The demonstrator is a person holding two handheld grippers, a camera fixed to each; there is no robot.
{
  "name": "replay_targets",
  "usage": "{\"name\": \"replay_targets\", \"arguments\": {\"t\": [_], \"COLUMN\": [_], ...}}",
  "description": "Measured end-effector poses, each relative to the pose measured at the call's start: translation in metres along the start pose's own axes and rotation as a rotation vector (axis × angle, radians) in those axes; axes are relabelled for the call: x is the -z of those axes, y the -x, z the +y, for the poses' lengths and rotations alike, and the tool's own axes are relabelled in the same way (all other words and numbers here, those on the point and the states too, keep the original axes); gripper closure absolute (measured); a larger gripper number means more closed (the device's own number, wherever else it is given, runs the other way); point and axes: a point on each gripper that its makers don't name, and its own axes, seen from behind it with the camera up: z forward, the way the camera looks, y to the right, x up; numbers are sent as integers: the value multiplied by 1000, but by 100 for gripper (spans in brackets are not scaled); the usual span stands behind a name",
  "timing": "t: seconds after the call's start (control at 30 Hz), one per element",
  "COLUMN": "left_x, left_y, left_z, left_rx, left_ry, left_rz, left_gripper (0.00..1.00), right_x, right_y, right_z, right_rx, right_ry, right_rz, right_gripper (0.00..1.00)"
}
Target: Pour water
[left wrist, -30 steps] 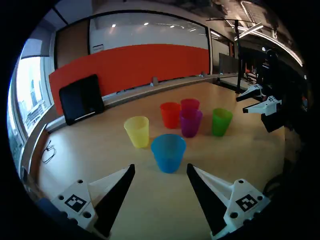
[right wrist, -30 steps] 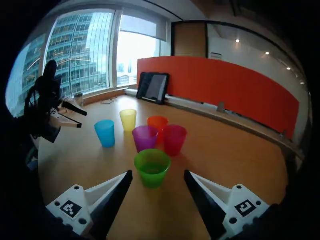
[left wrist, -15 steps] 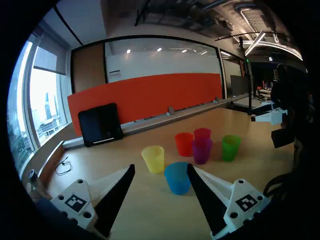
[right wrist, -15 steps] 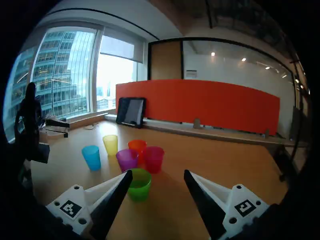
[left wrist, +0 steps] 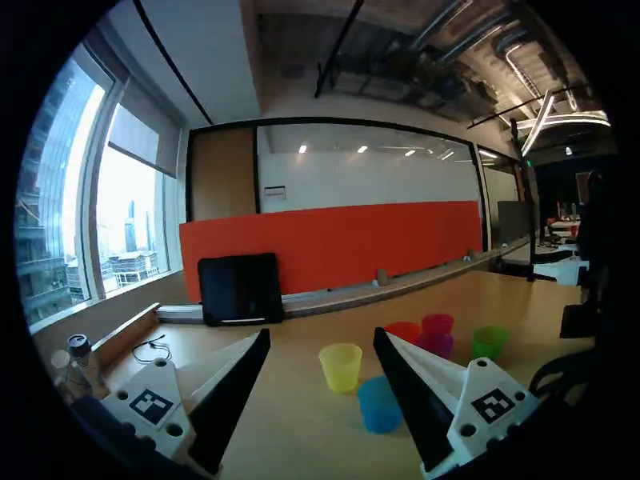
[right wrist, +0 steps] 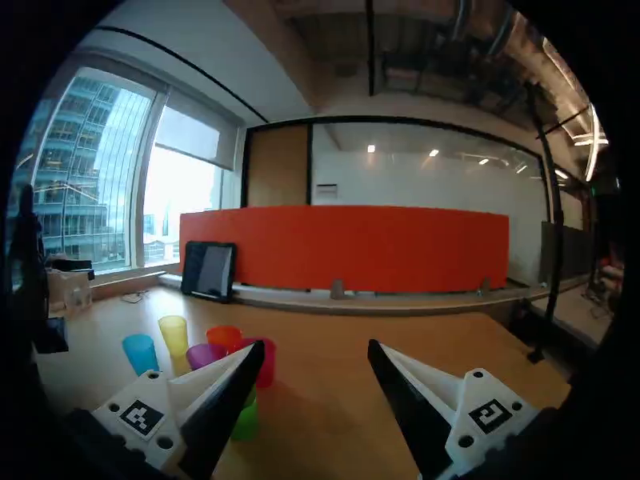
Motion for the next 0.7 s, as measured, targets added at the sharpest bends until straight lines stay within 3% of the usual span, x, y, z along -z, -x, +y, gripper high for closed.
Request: {"name": "replay_targets", "arguments": {"t": [0.17,0.37,0.7], "left_x": [-1,0,-2], "left_y": [-3,-7,-2], "left_z": [-6,-16,-29], "left_rx": [33,26,6], "left_ry": [-37,-97,-167], "left_rz": [23,48,61], "left_gripper": [4,4,4], "right_x": [2,4,7], "right_y": [-13,-25,-34], "right_z": [10,20,22], "right_rx": [2,18,13], "right_ry": [79,146,181], "right_rz": [59,97,118], "right_gripper": [0,0,0]}}
